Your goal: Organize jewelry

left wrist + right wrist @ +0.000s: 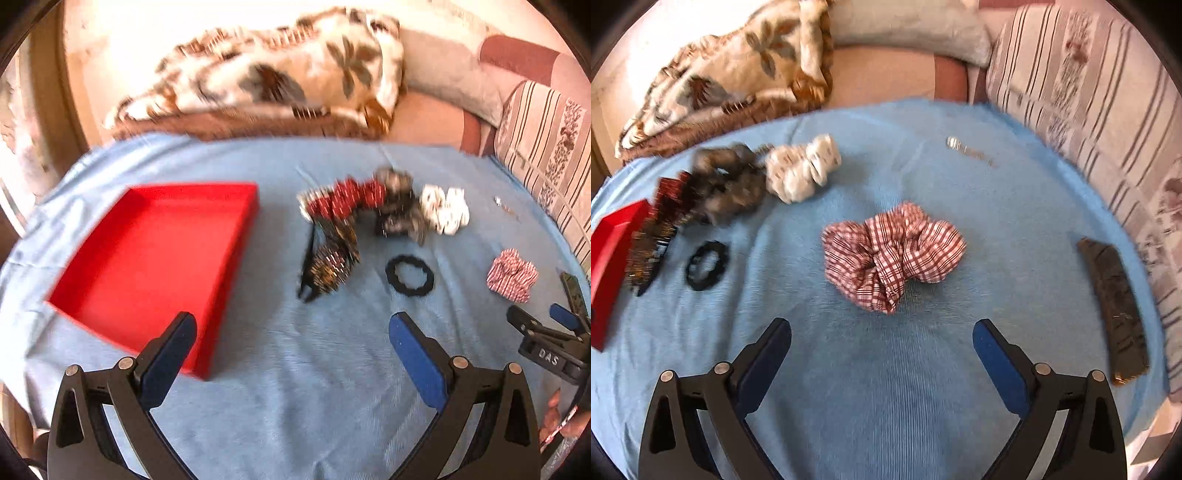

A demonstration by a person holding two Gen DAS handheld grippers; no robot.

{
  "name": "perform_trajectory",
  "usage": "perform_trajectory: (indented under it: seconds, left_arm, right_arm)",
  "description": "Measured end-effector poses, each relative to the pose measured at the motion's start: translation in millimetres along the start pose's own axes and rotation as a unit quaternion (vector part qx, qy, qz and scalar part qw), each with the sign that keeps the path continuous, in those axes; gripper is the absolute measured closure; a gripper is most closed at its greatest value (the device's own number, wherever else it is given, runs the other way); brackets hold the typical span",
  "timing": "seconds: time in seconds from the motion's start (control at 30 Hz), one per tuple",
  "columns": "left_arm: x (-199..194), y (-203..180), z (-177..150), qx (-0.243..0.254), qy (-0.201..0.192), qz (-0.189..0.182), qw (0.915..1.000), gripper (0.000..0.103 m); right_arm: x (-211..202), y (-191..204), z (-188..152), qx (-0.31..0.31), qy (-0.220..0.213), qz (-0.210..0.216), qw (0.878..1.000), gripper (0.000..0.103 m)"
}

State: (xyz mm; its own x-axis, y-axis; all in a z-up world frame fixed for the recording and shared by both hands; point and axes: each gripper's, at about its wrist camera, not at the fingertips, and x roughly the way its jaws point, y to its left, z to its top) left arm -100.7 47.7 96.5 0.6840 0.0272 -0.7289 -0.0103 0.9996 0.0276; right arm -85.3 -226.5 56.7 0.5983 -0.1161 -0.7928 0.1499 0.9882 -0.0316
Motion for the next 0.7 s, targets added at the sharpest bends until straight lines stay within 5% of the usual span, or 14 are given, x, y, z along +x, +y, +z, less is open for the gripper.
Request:
perform_trajectory:
  seconds: [0.47,0.7]
  left_arm:
    - [-121.6,1.2,-2.7,0.014,-0.144,0.023,0.9892,0.0]
    - [-151.9,8.0,-7.5,0.004,-0.176,0.027,0.9841,0.0]
  right_arm:
    - [-135.4,21.3,-11.3,-0.004,-0.152,0.0,0.988,0.002]
    - [-172.9,25.0,-17.2,-0.001,-0.195,-0.002,0.981,0.002]
